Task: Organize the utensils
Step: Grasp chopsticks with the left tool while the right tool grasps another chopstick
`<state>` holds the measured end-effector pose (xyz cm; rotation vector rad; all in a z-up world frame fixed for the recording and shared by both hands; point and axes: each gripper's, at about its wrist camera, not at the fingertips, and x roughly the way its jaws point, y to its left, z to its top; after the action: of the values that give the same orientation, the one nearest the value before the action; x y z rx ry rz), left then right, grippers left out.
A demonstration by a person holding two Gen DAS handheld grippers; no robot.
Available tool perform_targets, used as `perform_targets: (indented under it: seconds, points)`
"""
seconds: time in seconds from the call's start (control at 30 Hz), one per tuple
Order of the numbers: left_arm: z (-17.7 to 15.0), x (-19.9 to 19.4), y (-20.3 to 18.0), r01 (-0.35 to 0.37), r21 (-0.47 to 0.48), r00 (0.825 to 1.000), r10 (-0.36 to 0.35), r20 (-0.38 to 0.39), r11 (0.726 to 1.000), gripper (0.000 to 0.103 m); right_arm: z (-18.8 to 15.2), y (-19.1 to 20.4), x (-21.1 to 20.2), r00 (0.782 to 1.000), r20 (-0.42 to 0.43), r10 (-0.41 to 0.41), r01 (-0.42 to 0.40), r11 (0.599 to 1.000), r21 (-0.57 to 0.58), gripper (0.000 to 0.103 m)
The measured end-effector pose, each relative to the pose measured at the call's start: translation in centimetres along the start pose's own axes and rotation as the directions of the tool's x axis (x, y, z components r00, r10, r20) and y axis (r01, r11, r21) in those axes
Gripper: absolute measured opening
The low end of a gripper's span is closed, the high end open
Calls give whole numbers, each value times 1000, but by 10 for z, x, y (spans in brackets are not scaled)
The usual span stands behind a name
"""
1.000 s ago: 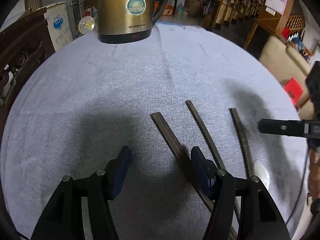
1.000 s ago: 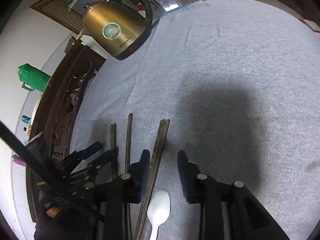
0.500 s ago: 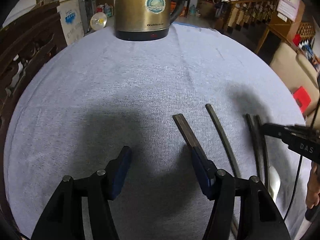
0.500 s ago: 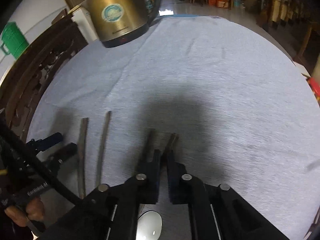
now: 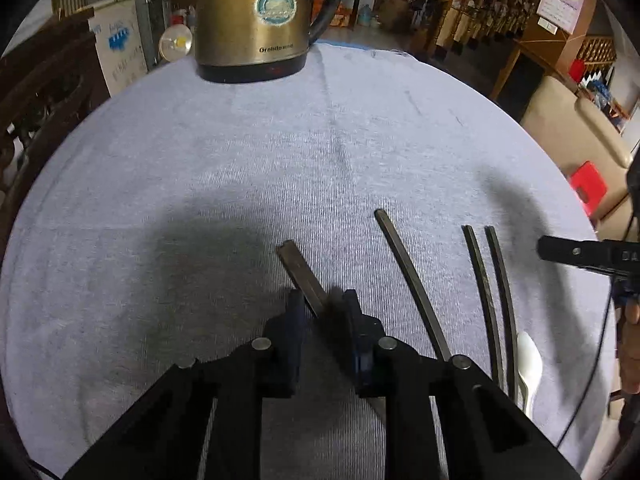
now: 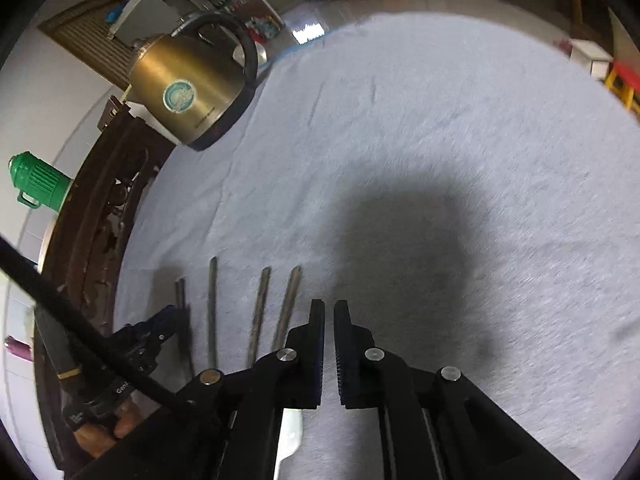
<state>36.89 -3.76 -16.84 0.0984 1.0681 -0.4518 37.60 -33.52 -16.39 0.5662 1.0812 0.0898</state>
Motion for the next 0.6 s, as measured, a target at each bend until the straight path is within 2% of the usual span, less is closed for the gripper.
perform_targets:
  seconds: [0.1, 0.13, 0.17, 0.23, 0.27, 0.3, 0.37, 0.4, 0.43, 0.47, 0.5, 0.6]
  points:
    - [-3, -3, 9, 35, -9, 999, -36, -19, 999, 15, -1, 15, 8, 999, -19, -29, 28, 999, -38, 10]
    - [-7, -5, 9, 52, -12, 998, -52, -25, 999, 15, 0, 20, 12, 999, -26, -39, 38, 998, -47, 19]
    - [-8, -7, 13, 79, -18, 996, -79, -33, 997, 15, 1, 24, 16, 998, -33, -49, 47, 998, -52, 32]
    - [-9, -7, 19, 69, -15, 997, -69, -38, 998, 15, 2, 30, 25, 996, -40, -83, 80, 995, -64, 40]
    - [-11, -9, 22, 61, -9, 997, -61, -38, 998, 14, 3, 34, 29, 995, -31, -100, 97, 993, -73, 41]
    - [-11, -10, 25, 59, -9, 997, -59, -39, 998, 14, 2, 39, 31, 992, -12, -128, 127, 988, -93, 40]
    - [-12, -14, 32, 63, -26, 997, -64, -42, 998, 14, 1, 48, 36, 975, 18, -220, 221, 965, -141, 20]
    - [-13, -16, 36, 73, -30, 996, -74, -41, 997, 14, 0, 52, 37, 968, 32, -247, 249, 954, -167, 19]
    - [-13, -16, 37, 94, -28, 995, -95, -40, 995, 14, 0, 54, 38, 966, 38, -254, 257, 948, -189, 16]
    - [-14, -19, 36, 123, -23, 992, -124, -40, 992, 14, -1, 56, 38, 964, 41, -263, 265, 942, -207, 5]
    - [-15, -21, 36, 137, -17, 990, -138, -37, 990, 14, -2, 56, 41, 950, 34, -310, 309, 925, -223, 1]
    - [-9, -19, 35, 135, -28, 990, -136, -34, 990, 14, -4, 50, 37, 945, 57, -322, 326, 915, -237, 0]
